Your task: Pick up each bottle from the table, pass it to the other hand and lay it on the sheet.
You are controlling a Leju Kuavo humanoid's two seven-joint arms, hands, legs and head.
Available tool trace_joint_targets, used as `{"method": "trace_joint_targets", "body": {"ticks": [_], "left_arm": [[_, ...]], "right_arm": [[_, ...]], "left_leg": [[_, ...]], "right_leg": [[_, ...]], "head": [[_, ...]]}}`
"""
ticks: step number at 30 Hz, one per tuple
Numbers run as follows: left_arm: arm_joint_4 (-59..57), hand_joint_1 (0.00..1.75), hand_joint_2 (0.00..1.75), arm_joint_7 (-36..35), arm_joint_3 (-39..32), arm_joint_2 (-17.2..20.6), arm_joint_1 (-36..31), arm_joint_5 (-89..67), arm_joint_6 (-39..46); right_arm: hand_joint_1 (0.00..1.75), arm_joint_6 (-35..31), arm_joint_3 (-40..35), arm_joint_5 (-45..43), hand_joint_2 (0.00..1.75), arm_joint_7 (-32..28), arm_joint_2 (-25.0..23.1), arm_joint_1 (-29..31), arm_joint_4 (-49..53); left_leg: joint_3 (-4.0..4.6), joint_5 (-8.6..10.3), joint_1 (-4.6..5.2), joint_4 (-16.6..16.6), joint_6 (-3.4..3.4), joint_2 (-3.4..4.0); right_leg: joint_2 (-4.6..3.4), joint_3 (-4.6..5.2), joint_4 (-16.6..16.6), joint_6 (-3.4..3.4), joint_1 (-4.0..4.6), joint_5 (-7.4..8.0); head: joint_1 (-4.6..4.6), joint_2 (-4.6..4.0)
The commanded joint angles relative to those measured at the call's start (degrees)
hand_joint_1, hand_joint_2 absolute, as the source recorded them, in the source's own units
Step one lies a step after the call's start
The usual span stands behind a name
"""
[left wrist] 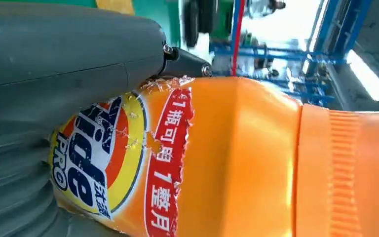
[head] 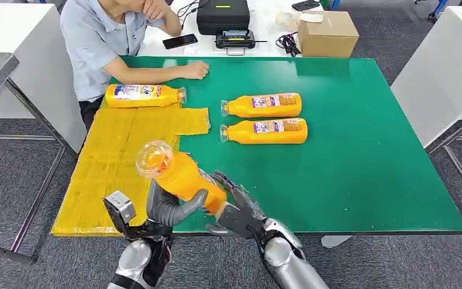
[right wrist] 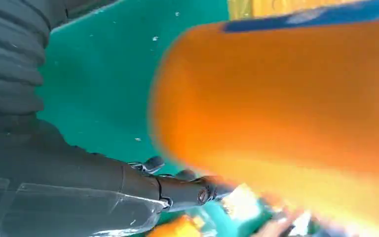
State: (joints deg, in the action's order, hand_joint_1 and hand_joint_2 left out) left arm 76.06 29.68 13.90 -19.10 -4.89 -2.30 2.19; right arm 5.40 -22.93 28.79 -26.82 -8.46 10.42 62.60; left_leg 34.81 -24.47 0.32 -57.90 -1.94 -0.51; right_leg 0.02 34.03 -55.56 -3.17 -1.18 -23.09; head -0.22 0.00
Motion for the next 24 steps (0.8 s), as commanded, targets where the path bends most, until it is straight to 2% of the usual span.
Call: {"method": "trace_joint_targets", "body": {"ticks": [1, 2, 3, 4, 5, 6, 7, 8, 13, 14, 16, 20, 24], "left_arm": [[3.6, 1.75, 1.75, -5.5, -4.6, -0.3, 0.3, -32.6, 17.4], [3.6, 1.61, 1.75, -7.6, -5.3, -0.2, -0.1, -38.7, 19.7], [2.7, 1.36, 1.75, -9.7, -5.0, 1.1, -0.9, -47.2, 22.2], [1.6, 0.91, 1.75, -11.7, -5.2, 1.5, -2.1, -55.3, 24.1], [-0.1, 0.37, 1.75, -15.7, -5.0, 2.3, -3.6, -64.6, 24.8], [-2.6, 1.01, 1.75, -17.2, -5.6, 2.4, -5.2, -68.2, 24.4], [-5.2, 1.57, 1.75, -19.0, -6.7, 2.4, -6.6, -70.5, 24.6], [-7.3, 1.75, 1.75, -19.3, -7.3, 2.6, -7.8, -70.9, 24.8], [-12.8, 1.75, 1.75, -20.9, -10.5, 3.9, -11.2, -73.6, 27.6], [-13.8, 1.75, 1.75, -22.9, -11.1, 4.3, -11.7, -77.8, 28.9], [-16.1, 1.75, 1.75, -26.1, -12.7, 4.4, -12.7, -82.3, 28.3], [-19.1, 1.75, 1.75, -27.7, -13.2, 5.1, -13.8, -85.7, 27.9], [-26.8, 1.75, 1.75, -29.9, -14.5, 5.8, -16.9, -87.7, 26.4]], "right_arm": [[0.00, -1.4, 8.1, 2.2, 1.75, 1.5, -0.2, -3.9, -0.7], [0.00, -1.4, 8.7, 2.8, 1.75, 1.5, -0.5, -3.5, -1.3], [0.00, -1.2, 9.0, 3.1, 1.75, 1.4, -0.6, -3.0, -1.8], [0.00, -1.1, 9.2, 3.3, 1.75, 1.2, -0.7, -2.1, -2.5], [0.00, -0.5, 8.9, 3.2, 1.75, 0.8, -0.5, -0.9, -3.6], [0.00, -0.2, 9.1, 3.0, 1.75, 0.5, -0.5, 0.2, -4.9], [0.00, -0.1, 9.0, 2.8, 1.75, 0.3, -0.5, 1.0, -6.1], [0.00, -0.1, 9.0, 2.6, 1.75, 0.1, -0.5, 1.4, -6.7], [0.00, -0.1, 8.6, 2.3, 1.75, -0.7, -0.7, 1.7, -6.9], [0.00, -0.1, 8.2, 2.3, 1.75, -0.7, -0.4, 1.5, -6.4], [0.00, 0.1, 7.8, 1.9, 1.75, -0.7, 0.0, 1.8, -6.8], [0.00, 0.1, 7.9, 1.4, 1.75, -0.9, 0.1, 1.7, -7.0], [0.00, 0.2, 7.6, 1.0, 1.75, -1.4, 0.2, 2.2, -8.0]], "left_leg": [[-0.18, -0.08, -0.07, 0.0, 0.09, -0.04], [-0.10, -0.03, -0.01, 0.0, 0.06, -0.03], [-0.19, -0.10, -0.07, 0.0, 0.11, 0.00], [-0.11, -0.04, -0.05, 0.0, 0.09, 0.02], [-0.19, -0.08, -0.07, 0.0, 0.12, 0.05], [-0.15, -0.04, -0.04, 0.0, 0.12, 0.06], [-0.08, -0.02, -0.03, 0.0, 0.08, 0.09], [-0.22, -0.02, -0.06, 0.1, 0.14, 0.12], [-0.16, 0.03, -0.03, 0.1, 0.08, 0.08], [-0.27, -0.02, -0.08, 0.1, 0.14, 0.11], [-0.31, -0.04, -0.08, 0.1, 0.15, 0.10], [-0.27, -0.03, -0.04, 0.1, 0.10, 0.07], [-0.11, 0.04, -0.01, 0.1, 0.06, -0.01]], "right_leg": [[0.08, -0.22, 0.0, 0.12, 0.08, -0.09], [0.05, -0.11, 0.0, 0.07, 0.02, -0.05], [0.04, -0.22, 0.0, 0.14, 0.08, -0.09], [0.01, -0.12, 0.0, 0.11, 0.05, -0.04], [-0.01, -0.21, 0.0, 0.15, 0.08, -0.06], [-0.03, -0.15, 0.0, 0.15, 0.05, -0.02], [-0.06, -0.08, 0.0, 0.10, 0.03, 0.00], [-0.07, -0.20, 0.0, 0.17, 0.07, 0.01], [-0.04, -0.14, 0.1, 0.10, 0.03, 0.03], [-0.05, -0.26, 0.1, 0.17, 0.10, 0.00], [-0.04, -0.30, 0.1, 0.18, 0.09, -0.04], [-0.04, -0.26, 0.0, 0.11, 0.04, -0.04], [0.03, -0.13, 0.0, 0.07, 0.01, 0.00]], "head": [[-0.02, 0.00], [0.00, 0.00], [-0.02, 0.00], [-0.02, 0.00], [0.00, 0.00], [-0.04, 0.00], [-0.02, 0.00], [0.00, 0.00], [-0.02, 0.00], [-0.04, 0.00], [-0.02, 0.00], [-0.02, 0.00], [-0.02, 0.00]]}}
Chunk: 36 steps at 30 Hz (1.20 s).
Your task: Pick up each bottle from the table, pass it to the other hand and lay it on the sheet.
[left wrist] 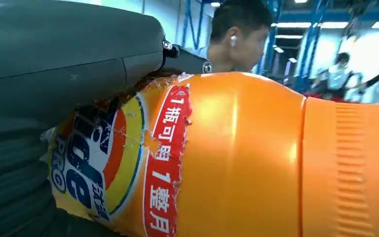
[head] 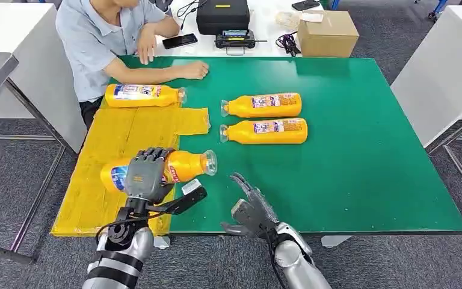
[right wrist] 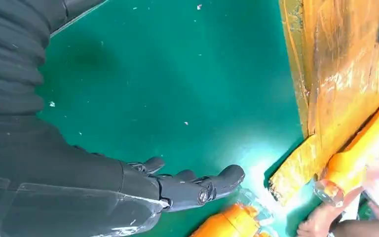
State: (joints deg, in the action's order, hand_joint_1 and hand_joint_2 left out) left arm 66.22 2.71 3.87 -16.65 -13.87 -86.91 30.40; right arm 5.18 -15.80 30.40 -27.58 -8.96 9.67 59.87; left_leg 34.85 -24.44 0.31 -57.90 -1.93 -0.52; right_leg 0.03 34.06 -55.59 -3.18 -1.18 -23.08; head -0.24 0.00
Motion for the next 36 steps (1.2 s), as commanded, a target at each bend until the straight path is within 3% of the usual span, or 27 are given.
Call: {"method": "trace_joint_targets", "body": {"ticks": [1, 9, 10, 11, 12, 36], "left_arm": [[-17.9, 1.75, 1.75, -2.8, -4.7, 3.5, -8.2, -3.1, -1.2], [-25.4, 1.71, 1.75, -5.9, -3.1, 6.0, -11.0, -3.1, 0.6], [-25.5, 1.54, 1.75, -5.9, -3.1, 6.0, -10.9, -3.1, 0.6], [-25.5, 0.19, 1.75, -5.9, -3.1, 6.0, -10.9, -3.1, 0.6], [-26.2, 0.02, 1.75, -6.2, -2.4, 6.4, -11.0, -3.1, 0.5], [-29.3, 0.00, 1.75, -6.2, -1.7, 6.4, -11.6, -3.1, -1.5]], "right_arm": [[0.00, 0.4, 0.5, -0.7, 1.75, -0.6, 0.8, 3.0, -5.4], [0.00, 0.2, -0.1, -1.2, 1.75, -1.1, 1.1, 3.4, -4.9], [0.00, 0.2, -0.1, -1.3, 1.75, -1.1, 1.1, 3.4, -4.9], [0.00, 0.2, -0.1, -1.3, 1.75, -1.1, 1.1, 3.4, -4.9], [0.00, 0.1, -0.2, -1.3, 1.75, -1.1, 1.4, 3.0, -4.4], [0.00, 0.1, 0.1, -1.7, 1.75, -1.2, 1.7, 3.0, -5.1]], "left_leg": [[-0.30, -0.05, -0.05, 0.1, 0.12, 0.02], [-0.12, -0.02, -0.01, 0.0, 0.06, 0.03], [-0.11, -0.02, -0.03, 0.0, 0.06, 0.04], [-0.18, -0.06, -0.05, 0.0, 0.10, 0.08], [-0.11, -0.02, -0.02, 0.0, 0.06, 0.05], [-0.17, -0.04, -0.03, 0.0, 0.08, 0.03]], "right_leg": [[0.01, -0.32, 0.1, 0.15, 0.07, -0.04], [-0.02, -0.11, 0.0, 0.08, 0.02, -0.01], [-0.03, -0.11, 0.0, 0.08, 0.03, -0.01], [-0.06, -0.17, 0.0, 0.12, 0.06, -0.04], [-0.04, -0.10, 0.0, 0.08, 0.03, -0.01], [-0.01, -0.16, 0.0, 0.10, 0.04, -0.03]], "head": [[-0.02, 0.00], [0.00, 0.00], [-0.02, 0.00], [0.00, 0.00], [0.00, 0.00], [0.00, 0.00]]}}
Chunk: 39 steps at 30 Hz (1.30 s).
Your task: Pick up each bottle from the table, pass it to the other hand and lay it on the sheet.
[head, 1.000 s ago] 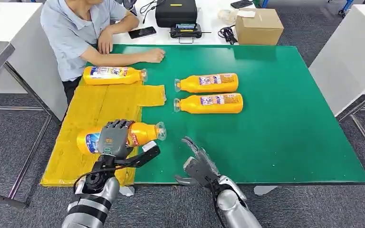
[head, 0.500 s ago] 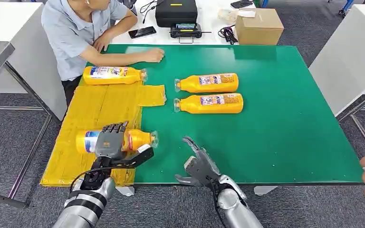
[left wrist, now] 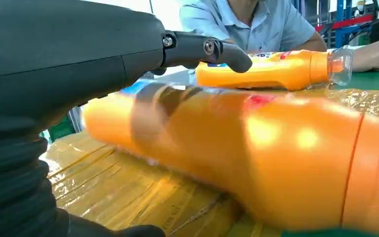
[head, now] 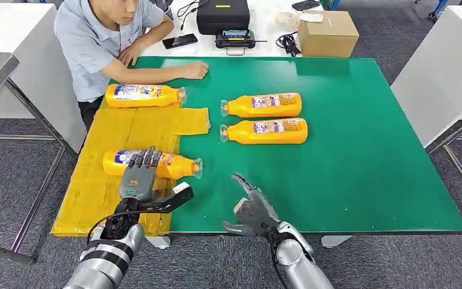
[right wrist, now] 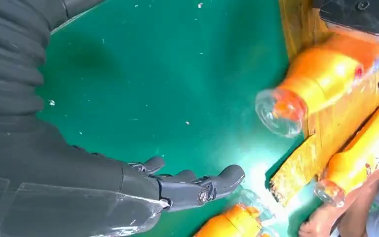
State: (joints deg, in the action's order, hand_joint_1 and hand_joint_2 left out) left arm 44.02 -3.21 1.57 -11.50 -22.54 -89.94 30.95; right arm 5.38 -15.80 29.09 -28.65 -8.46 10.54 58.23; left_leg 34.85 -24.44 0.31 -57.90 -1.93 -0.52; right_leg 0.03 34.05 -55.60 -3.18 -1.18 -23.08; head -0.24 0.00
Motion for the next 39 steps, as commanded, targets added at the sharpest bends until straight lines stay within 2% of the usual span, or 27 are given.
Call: {"method": "trace_joint_targets", "body": {"ticks": [1, 11, 16, 18, 20, 23, 24, 25, 26, 28, 29, 30, 31, 32, 35, 39], "left_arm": [[-7.7, 0.00, 1.75, -0.2, 0.6, 1.1, -3.0, -0.1, -2.4], [-9.4, 0.00, 1.75, 0.6, 0.1, 0.5, -3.0, -0.1, -3.4], [-4.9, 0.00, 1.75, 3.2, 1.3, -1.1, -1.7, -0.1, -2.5], [1.7, 0.00, 1.75, 6.9, 1.7, -3.5, 0.4, 1.2, -2.7], [14.1, 0.00, 1.75, 9.7, 4.4, -5.9, 5.3, 3.2, -5.9], [29.2, 0.00, 1.75, 14.3, 10.0, -7.0, 12.3, 12.6, -8.5], [35.6, 0.00, 1.75, 15.4, 11.9, -7.0, 15.6, 17.9, -8.4], [40.0, 0.00, 1.75, 16.9, 12.9, -6.6, 17.9, 21.8, -8.5], [44.2, 0.00, 1.75, 17.8, 13.9, -6.2, 20.1, 25.1, -8.6], [48.2, 0.00, 1.75, 19.6, 14.4, -6.2, 22.5, 31.2, -9.4], [49.9, 0.00, 1.75, 20.6, 14.5, -6.7, 24.4, 33.4, -10.0], [51.0, 0.00, 1.75, 21.4, 14.9, -6.8, 25.6, 34.6, -10.4], [51.2, 0.00, 1.75, 21.7, 15.1, -6.8, 25.8, 35.0, -10.7], [51.3, 0.00, 1.75, 21.6, 15.3, -7.1, 25.8, 35.0, -10.5], [50.9, 0.00, 1.75, 22.4, 15.9, -7.5, 25.2, 38.6, -12.5], [51.1, 0.00, 1.75, 22.5, 17.1, -7.6, 25.1, 40.7, -14.3]], "right_arm": [[0.00, -0.2, 0.2, -0.4, 1.75, -0.2, 1.2, 2.2, -3.7], [0.00, -0.5, 0.8, -0.5, 1.75, -0.4, 1.1, 2.3, -4.5], [0.00, -0.9, 1.5, -0.3, 1.75, -0.5, 0.9, 1.7, -3.9], [0.00, -1.3, 1.8, 0.0, 1.75, -0.4, 0.9, 1.0, -2.9], [0.00, -2.2, 3.0, 0.6, 1.75, 0.0, 0.7, -0.9, 0.1], [0.00, -3.5, 6.8, 0.4, 1.75, 0.5, -1.2, -5.0, 8.8], [0.00, -5.3, 9.0, 1.6, 1.75, 2.5, -3.1, -7.1, 14.2], [0.00, -3.6, 10.0, 1.4, 1.75, 5.2, -3.9, -8.4, 18.0], [0.00, -4.0, 10.6, 2.9, 1.75, 5.8, -4.4, -9.6, 21.9], [0.00, -9.1, 10.5, 11.4, 1.75, 6.2, -3.7, -10.9, 26.7], [0.00, -12.3, 10.4, 18.1, 1.75, 7.1, -3.0, -11.7, 28.8], [0.00, -17.1, 10.5, 28.6, 1.75, 9.0, -1.8, -12.2, 30.4], [0.00, -18.6, 10.3, 32.1, 1.75, 10.2, -1.5, -12.2, 30.6], [0.00, -18.6, 10.7, 32.1, 1.75, 10.2, -1.3, -12.2, 31.1], [0.00, -23.4, 11.8, 47.9, 1.75, 15.1, 1.0, -10.5, 28.0], [0.00, -24.5, 15.4, 52.6, 1.75, 17.2, 3.7, -6.1, 20.6]], "left_leg": [[-0.25, -0.08, -0.08, 0.0, 0.11, 0.07], [-0.39, -0.03, -0.03, 0.1, 0.08, 0.06], [-0.46, -0.07, -0.05, 0.0, 0.11, 0.06], [-0.38, -0.02, -0.01, 0.0, 0.05, -0.06], [-0.37, -0.08, -0.06, 0.0, 0.07, -0.07], [-0.32, -0.13, -0.05, -0.1, 0.07, -0.10], [-0.21, -0.11, -0.01, -0.1, 0.05, -0.09], [-0.25, -0.21, -0.03, -0.1, 0.08, -0.06], [-0.14, -0.22, 0.00, -0.2, 0.07, 0.04], [-0.18, -0.37, -0.01, -0.2, 0.13, 0.18], [-0.03, -0.25, 0.02, -0.1, 0.11, 0.11], [-0.12, -0.36, -0.02, -0.2, 0.15, 0.12], [-0.06, -0.30, 0.00, -0.1, 0.12, 0.04], [0.00, -0.24, 0.01, -0.1, 0.11, 0.02], [-0.04, -0.25, -0.03, -0.1, 0.13, -0.01], [-0.01, -0.16, -0.02, 0.0, 0.10, -0.01]], "right_leg": [[-0.03, -0.26, 0.1, 0.14, 0.09, -0.06], [-0.04, -0.38, 0.1, 0.11, 0.04, -0.01], [-0.04, -0.45, 0.0, 0.15, 0.07, -0.04], [0.06, -0.39, 0.0, 0.07, 0.01, -0.03], [0.09, -0.42, 0.0, 0.10, 0.07, -0.08], [0.12, -0.37, 0.0, 0.10, 0.06, -0.15], [0.11, -0.25, -0.1, 0.07, 0.02, -0.13], [0.09, -0.31, -0.1, 0.11, 0.04, -0.22], [-0.03, -0.15, -0.1, 0.10, 0.02, -0.19], [-0.14, -0.15, -0.2, 0.16, 0.04, -0.29], [-0.07, -0.01, -0.1, 0.09, 0.01, -0.17], [-0.06, -0.09, -0.2, 0.15, 0.05, -0.27], [0.01, -0.03, -0.1, 0.12, 0.03, -0.23], [0.01, 0.04, -0.1, 0.11, 0.02, -0.18], [0.05, -0.03, 0.0, 0.12, 0.05, -0.18], [0.05, 0.00, 0.1, 0.10, 0.03, -0.10]], "head": [[0.00, 0.00], [0.00, 0.00], [0.00, 0.00], [0.00, 0.00], [0.00, 0.00], [0.00, 0.00], [-0.02, 0.00], [-0.02, 0.00], [-0.02, 0.00], [0.00, 0.00], [0.00, 0.00], [0.00, 0.00], [0.00, 0.00], [0.02, 0.00], [0.00, 0.00], [0.02, 0.00]]}}
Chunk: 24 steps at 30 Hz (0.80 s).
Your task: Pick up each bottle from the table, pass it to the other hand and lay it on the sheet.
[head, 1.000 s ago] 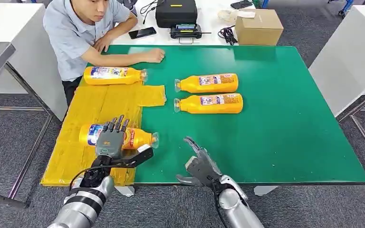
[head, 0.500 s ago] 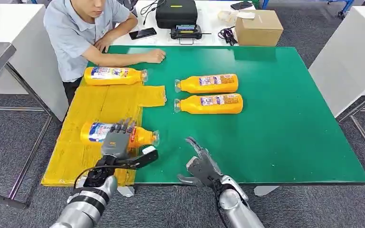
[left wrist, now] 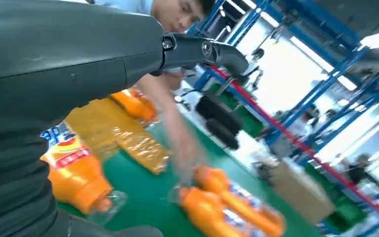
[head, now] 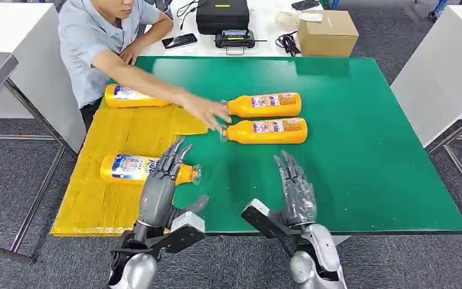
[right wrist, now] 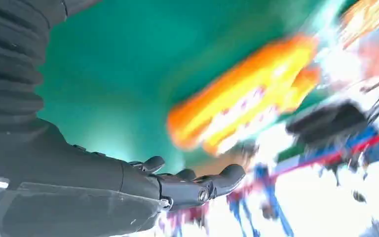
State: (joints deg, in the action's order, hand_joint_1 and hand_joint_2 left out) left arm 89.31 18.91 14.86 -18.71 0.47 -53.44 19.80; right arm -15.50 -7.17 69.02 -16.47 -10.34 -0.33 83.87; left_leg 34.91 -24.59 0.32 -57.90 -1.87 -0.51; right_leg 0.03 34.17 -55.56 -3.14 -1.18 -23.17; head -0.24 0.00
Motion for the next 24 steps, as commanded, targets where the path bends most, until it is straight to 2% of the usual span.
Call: {"method": "trace_joint_targets", "body": {"ticks": [1, 6, 12, 19, 20, 24], "left_arm": [[5.6, 0.00, 1.75, 0.1, 4.1, -0.2, 1.3, 5.2, -3.4], [3.3, 0.00, 1.75, -1.6, 4.0, -0.7, 0.9, 9.9, -6.2], [3.1, 0.00, 1.75, -1.6, 3.6, -1.1, 1.4, 11.8, -6.8], [3.4, 0.00, 1.75, -1.6, 3.5, -1.1, 1.4, 11.8, -6.7], [3.5, 0.00, 0.00, -1.6, 3.5, -1.2, 1.5, 11.9, -6.7], [3.8, 0.00, 0.00, -1.6, 3.8, -1.2, 1.5, 12.7, -6.9]], "right_arm": [[0.00, -3.3, 7.8, 11.8, 1.75, 4.6, 5.6, 6.1, -6.8], [0.00, -4.0, 9.5, 16.2, 1.75, 6.7, 6.2, 8.7, -13.4], [0.00, -1.6, 10.2, 19.0, 1.75, 9.7, 7.3, 11.1, -19.8], [0.00, -1.0, 10.3, 19.2, 1.75, 10.1, 7.2, 11.6, -20.5], [0.00, -0.4, 10.1, 19.9, 1.75, 10.7, 7.3, 11.9, -21.0], [0.00, 2.6, 10.7, 19.2, 1.75, 11.1, 7.0, 13.0, -23.8]], "left_leg": [[-0.21, -0.05, -0.06, 0.0, 0.05, 0.00], [-0.20, 0.07, -0.01, 0.0, -0.05, 0.04], [-0.28, 0.04, -0.02, 0.0, -0.03, 0.05], [-0.14, 0.08, 0.02, 0.0, -0.06, 0.04], [-0.23, 0.03, -0.03, 0.0, -0.03, 0.07], [-0.17, 0.06, -0.01, 0.0, -0.05, 0.06]], "right_leg": [[0.04, -0.28, 0.1, 0.09, 0.07, -0.02], [-0.01, -0.26, 0.1, 0.03, 0.03, 0.09], [-0.01, -0.35, 0.1, 0.04, 0.05, 0.06], [-0.01, -0.19, 0.0, 0.00, 0.00, 0.07], [-0.04, -0.29, 0.1, 0.05, 0.05, 0.04], [-0.04, -0.23, 0.0, 0.02, 0.03, 0.07]], "head": [[0.02, 0.00], [0.02, 0.00], [0.02, 0.00], [0.02, 0.00], [0.04, 0.00], [0.02, 0.00]]}}
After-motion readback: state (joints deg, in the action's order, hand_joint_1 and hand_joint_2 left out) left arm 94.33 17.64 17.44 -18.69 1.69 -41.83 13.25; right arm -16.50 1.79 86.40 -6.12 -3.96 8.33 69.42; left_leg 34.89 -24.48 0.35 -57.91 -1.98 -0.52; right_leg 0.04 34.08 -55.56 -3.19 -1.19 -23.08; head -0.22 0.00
